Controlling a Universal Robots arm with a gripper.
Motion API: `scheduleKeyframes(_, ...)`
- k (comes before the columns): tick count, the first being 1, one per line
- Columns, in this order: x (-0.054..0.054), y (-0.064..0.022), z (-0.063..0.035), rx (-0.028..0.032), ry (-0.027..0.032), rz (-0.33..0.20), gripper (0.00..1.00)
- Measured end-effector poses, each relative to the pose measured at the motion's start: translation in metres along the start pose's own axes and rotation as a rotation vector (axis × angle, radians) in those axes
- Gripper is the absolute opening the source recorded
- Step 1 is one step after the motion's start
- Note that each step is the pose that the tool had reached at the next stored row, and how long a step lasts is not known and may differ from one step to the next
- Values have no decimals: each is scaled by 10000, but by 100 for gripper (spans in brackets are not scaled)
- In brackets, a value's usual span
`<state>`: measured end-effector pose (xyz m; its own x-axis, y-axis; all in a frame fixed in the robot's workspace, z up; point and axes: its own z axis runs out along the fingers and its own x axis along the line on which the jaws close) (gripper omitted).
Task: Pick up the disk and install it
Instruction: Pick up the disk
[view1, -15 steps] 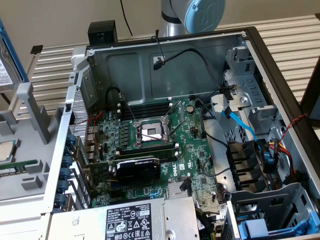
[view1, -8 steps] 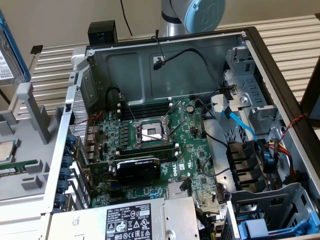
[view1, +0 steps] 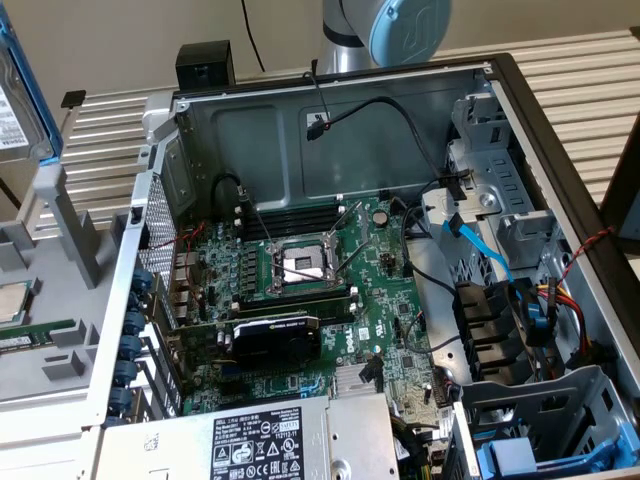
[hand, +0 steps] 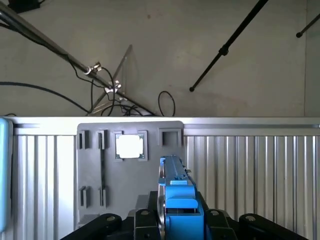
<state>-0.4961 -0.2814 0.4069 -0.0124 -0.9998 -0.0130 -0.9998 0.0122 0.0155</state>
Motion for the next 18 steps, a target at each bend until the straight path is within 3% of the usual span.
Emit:
scheduleKeyframes(7, -3, -146, -77, 1, 1, -1, 37)
scheduleKeyframes(18, -26, -387, -358, 29, 0, -1, 37)
